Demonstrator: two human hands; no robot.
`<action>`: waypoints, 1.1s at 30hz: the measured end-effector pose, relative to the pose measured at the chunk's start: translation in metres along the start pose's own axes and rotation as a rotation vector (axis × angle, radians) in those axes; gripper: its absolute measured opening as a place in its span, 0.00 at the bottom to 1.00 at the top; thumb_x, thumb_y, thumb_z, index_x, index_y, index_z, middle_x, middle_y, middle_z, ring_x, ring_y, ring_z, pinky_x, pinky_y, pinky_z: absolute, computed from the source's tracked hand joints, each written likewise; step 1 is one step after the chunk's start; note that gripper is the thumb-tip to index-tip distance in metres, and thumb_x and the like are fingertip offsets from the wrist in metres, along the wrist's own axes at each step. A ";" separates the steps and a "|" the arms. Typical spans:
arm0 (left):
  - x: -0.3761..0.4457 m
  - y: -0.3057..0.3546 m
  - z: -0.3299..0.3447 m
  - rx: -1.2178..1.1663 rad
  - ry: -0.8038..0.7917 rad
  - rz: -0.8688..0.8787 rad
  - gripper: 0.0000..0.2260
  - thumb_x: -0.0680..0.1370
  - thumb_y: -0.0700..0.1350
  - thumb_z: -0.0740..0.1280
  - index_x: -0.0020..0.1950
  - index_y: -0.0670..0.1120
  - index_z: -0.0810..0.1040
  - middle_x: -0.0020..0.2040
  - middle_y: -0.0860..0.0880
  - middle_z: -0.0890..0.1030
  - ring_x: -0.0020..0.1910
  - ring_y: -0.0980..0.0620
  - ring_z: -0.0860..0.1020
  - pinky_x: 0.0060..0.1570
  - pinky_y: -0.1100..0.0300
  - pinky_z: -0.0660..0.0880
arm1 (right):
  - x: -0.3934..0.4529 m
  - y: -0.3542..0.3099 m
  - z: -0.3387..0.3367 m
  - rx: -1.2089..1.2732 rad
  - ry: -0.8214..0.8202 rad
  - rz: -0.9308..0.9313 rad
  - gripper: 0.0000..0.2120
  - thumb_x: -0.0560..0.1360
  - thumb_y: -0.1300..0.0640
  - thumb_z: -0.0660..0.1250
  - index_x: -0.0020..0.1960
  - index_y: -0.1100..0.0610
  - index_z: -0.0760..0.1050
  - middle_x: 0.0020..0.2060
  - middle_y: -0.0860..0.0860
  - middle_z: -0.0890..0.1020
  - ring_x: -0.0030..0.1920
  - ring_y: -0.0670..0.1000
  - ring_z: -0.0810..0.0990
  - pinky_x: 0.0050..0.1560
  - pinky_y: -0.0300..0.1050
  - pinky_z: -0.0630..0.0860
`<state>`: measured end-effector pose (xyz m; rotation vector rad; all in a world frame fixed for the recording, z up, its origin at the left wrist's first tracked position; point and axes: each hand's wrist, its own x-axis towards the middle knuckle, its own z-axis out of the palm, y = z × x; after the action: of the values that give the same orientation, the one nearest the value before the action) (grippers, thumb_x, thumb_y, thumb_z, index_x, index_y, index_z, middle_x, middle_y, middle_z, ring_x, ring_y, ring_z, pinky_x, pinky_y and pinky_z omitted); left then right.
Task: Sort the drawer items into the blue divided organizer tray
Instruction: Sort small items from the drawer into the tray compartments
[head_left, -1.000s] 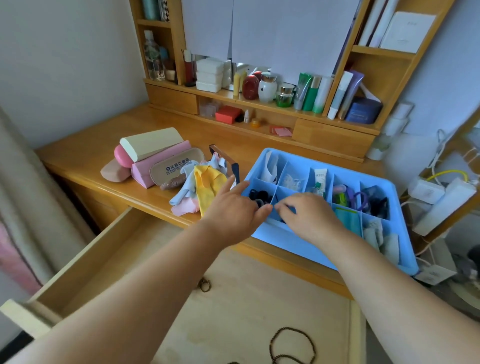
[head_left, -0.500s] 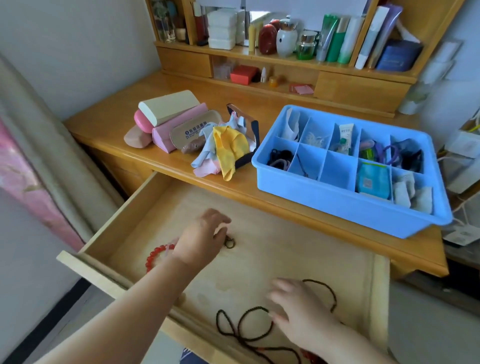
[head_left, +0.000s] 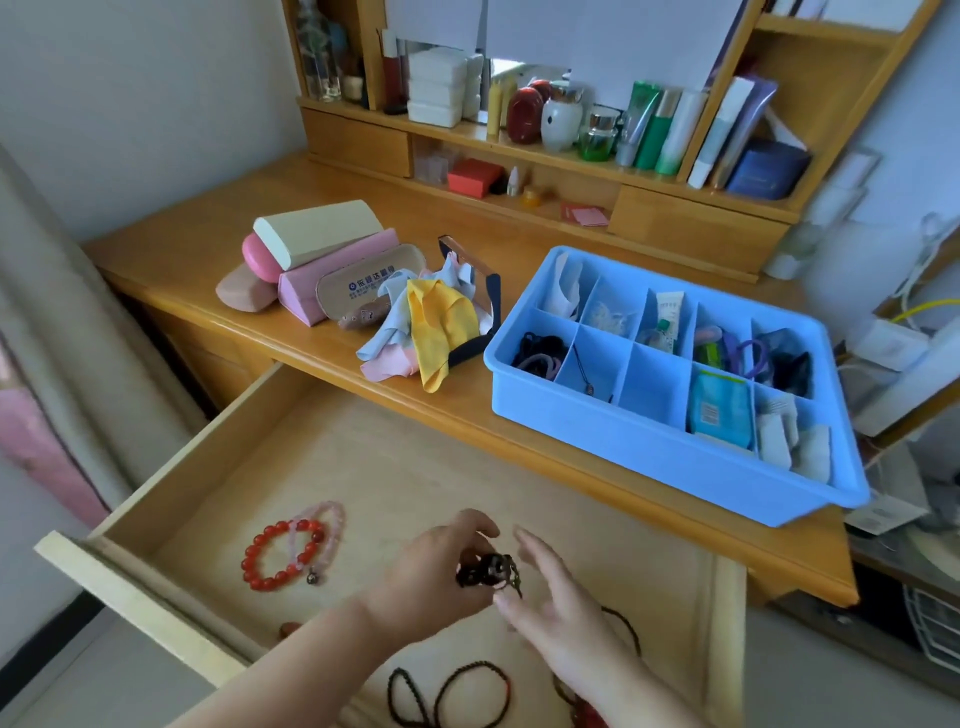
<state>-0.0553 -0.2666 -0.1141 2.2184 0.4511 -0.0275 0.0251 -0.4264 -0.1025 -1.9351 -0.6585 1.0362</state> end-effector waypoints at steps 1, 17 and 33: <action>-0.005 0.012 0.001 -0.071 0.029 0.033 0.20 0.69 0.44 0.70 0.58 0.52 0.69 0.48 0.60 0.82 0.45 0.65 0.78 0.43 0.74 0.71 | 0.000 -0.007 -0.002 0.133 -0.034 0.035 0.20 0.75 0.49 0.67 0.64 0.37 0.67 0.58 0.40 0.76 0.40 0.45 0.81 0.46 0.39 0.78; -0.031 -0.048 -0.053 -0.451 0.746 -0.314 0.12 0.78 0.37 0.63 0.57 0.52 0.72 0.51 0.54 0.79 0.48 0.55 0.78 0.38 0.64 0.73 | 0.072 -0.131 -0.126 -0.802 0.494 -0.239 0.05 0.76 0.57 0.62 0.52 0.52 0.72 0.47 0.49 0.79 0.41 0.51 0.74 0.35 0.42 0.66; -0.053 -0.079 -0.076 0.722 -0.347 -0.651 0.20 0.68 0.56 0.72 0.57 0.51 0.76 0.54 0.53 0.79 0.51 0.52 0.78 0.49 0.59 0.76 | 0.019 -0.047 -0.037 -0.942 0.471 -0.926 0.10 0.75 0.53 0.61 0.49 0.55 0.79 0.50 0.50 0.80 0.54 0.52 0.76 0.66 0.51 0.64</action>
<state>-0.1411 -0.1800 -0.1161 2.5585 1.0661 -1.0447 0.0640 -0.4031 -0.0588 -2.0649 -1.7122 -0.3919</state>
